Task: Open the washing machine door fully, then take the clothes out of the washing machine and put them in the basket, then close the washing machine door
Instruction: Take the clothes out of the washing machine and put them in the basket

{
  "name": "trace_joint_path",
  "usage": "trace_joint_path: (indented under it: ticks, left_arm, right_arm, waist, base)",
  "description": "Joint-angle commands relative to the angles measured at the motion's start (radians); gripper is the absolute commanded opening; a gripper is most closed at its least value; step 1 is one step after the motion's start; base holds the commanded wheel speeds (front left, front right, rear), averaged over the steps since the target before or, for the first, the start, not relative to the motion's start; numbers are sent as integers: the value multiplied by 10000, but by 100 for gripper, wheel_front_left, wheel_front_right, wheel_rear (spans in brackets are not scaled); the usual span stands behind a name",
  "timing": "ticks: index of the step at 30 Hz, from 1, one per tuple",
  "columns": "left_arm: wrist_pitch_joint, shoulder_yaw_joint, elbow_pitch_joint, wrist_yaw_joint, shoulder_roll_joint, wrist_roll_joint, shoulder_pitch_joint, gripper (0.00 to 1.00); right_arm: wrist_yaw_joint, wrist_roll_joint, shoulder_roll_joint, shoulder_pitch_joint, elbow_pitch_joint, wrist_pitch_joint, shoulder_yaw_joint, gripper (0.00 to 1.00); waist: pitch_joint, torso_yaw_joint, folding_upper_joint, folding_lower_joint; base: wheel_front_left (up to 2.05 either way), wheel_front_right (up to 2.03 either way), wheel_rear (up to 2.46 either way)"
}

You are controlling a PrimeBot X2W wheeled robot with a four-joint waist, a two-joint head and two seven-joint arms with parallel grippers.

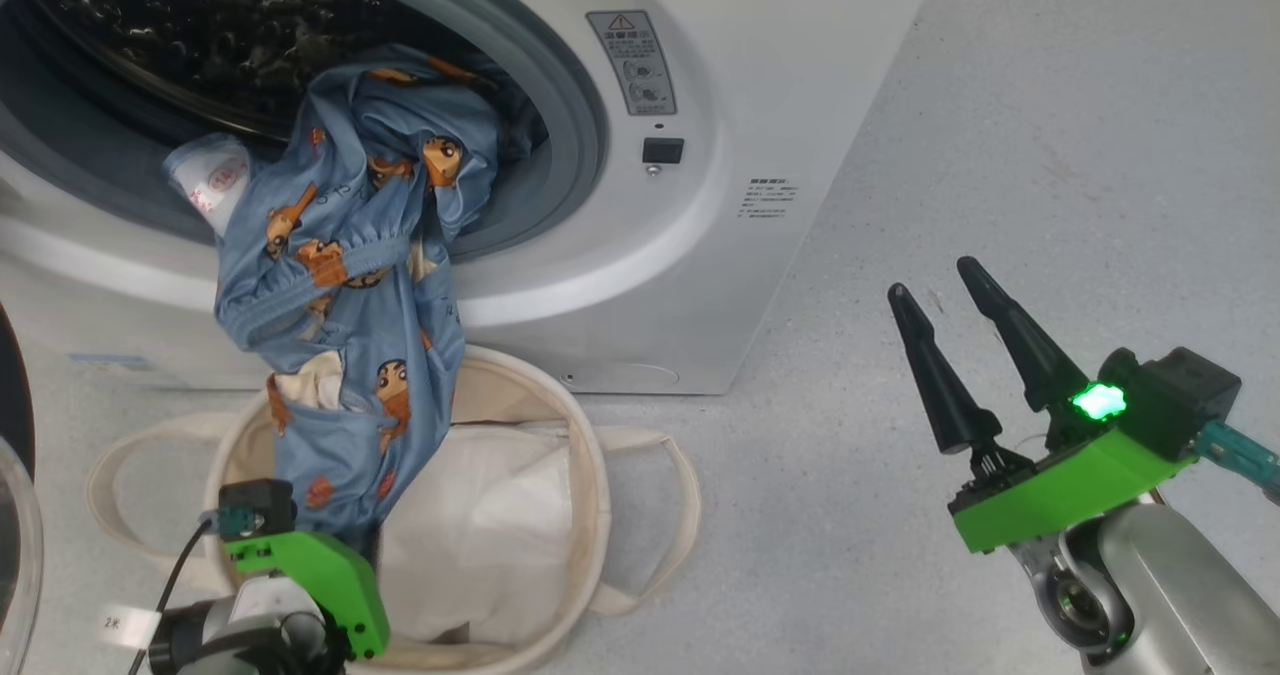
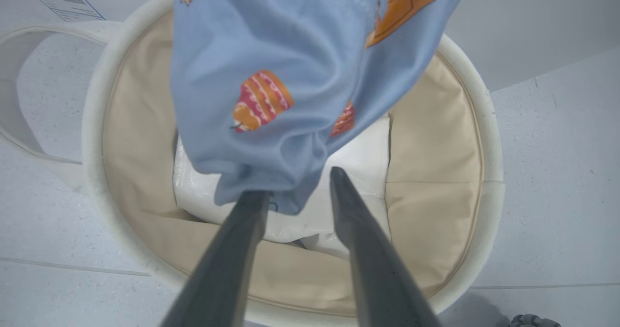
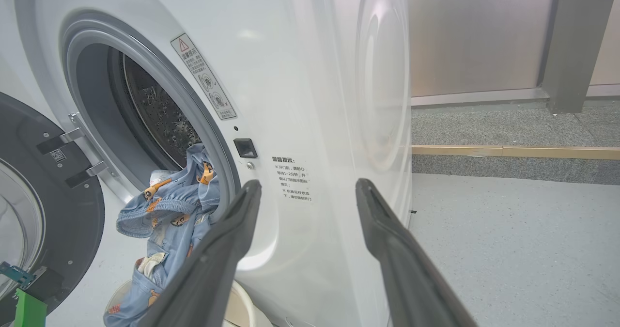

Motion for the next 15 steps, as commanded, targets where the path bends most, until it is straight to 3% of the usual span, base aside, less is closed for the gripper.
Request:
trace_joint_path:
  ticks: [1,8,15]
  left_arm:
    - [-167,302,-41,-28,215,-99,-240,100]
    - [-445,272,1,-79,282,-149,-185,100]
    - [-1447,184,-8,-62,546,4,-218,100]
  right_arm:
    - [8,-52,-89,-152,-350,-122,52,100]
    - [8,-57,-21,-130,-268,-122,123,100]
    - [8,0,94,75,-57,-122,126,100]
  waist:
    - [-8,1,0,0]
    - [-210,65,0,0]
    - [-773,237,0,0]
  base:
    - [0,0,0]
    - [0,0,0]
    - [0,0,0]
